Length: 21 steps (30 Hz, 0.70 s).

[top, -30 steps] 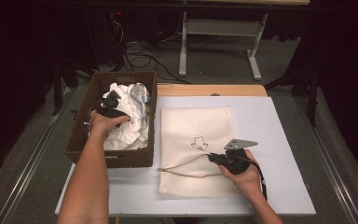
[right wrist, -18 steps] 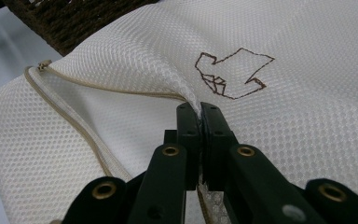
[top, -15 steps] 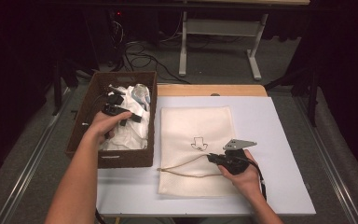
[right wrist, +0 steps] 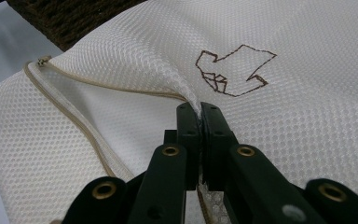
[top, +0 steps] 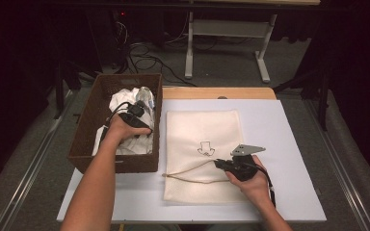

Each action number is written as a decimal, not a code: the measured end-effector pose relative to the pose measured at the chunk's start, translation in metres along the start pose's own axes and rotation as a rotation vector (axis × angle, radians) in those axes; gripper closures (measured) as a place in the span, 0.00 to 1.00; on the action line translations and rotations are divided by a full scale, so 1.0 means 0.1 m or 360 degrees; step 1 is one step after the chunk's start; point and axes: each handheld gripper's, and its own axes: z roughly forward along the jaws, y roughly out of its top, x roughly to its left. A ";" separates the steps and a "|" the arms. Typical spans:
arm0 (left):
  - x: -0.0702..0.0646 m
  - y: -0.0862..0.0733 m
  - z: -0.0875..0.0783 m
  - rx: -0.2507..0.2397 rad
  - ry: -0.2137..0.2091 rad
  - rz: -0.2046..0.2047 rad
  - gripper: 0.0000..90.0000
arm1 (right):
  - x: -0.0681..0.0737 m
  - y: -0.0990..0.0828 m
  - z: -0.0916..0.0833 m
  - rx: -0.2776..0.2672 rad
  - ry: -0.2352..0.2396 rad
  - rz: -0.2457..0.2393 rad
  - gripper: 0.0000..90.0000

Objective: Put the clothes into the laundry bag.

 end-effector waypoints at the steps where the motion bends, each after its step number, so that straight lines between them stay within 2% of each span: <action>1: -0.01 0.00 -0.02 -0.0011 0.0008 0.0008 0.10 | 0.00 0.00 0.00 -0.0003 0.0000 -0.0004 0.98; 3: -0.01 -0.01 -0.05 -0.0028 0.0015 0.0015 0.34 | 0.01 0.00 0.00 -0.0003 0.0004 -0.0006 0.98; 4: -0.01 -0.03 -0.07 -0.0051 0.0022 -0.0008 0.34 | 0.01 0.01 -0.01 -0.0004 0.0001 -0.0005 0.98; 5: 0.00 -0.05 -0.09 -0.0069 0.0007 -0.0068 0.53 | 0.01 0.01 -0.02 -0.0008 0.0005 -0.0007 0.98; 7: 0.00 -0.05 -0.10 -0.0058 0.0026 -0.0063 0.61 | 0.02 0.01 -0.02 -0.0009 0.0001 -0.0011 0.98; 8: -0.01 -0.03 -0.10 -0.0043 0.0041 -0.0051 0.64 | 0.02 0.01 -0.02 -0.0008 0.0001 -0.0010 0.98; 12: -0.01 -0.01 -0.11 -0.0021 0.0041 -0.0080 0.71 | 0.02 0.01 -0.02 -0.0009 -0.0003 -0.0015 0.98; 14: 0.06 -0.03 -0.13 -0.0045 -0.0027 -0.0153 0.72 | 0.02 0.01 -0.02 -0.0014 -0.0003 -0.0016 0.98; 18: 0.10 -0.05 -0.22 -0.0082 -0.0078 -0.0197 0.73 | 0.02 0.01 -0.04 -0.0020 -0.0003 -0.0014 0.98; 20: 0.11 -0.05 -0.26 -0.0097 -0.0080 -0.0209 0.73 | 0.01 0.01 -0.03 -0.0023 -0.0003 -0.0018 0.98; 21: 0.13 -0.07 -0.30 -0.0133 -0.0106 -0.0248 0.73 | 0.01 0.01 -0.03 -0.0023 -0.0002 -0.0019 0.98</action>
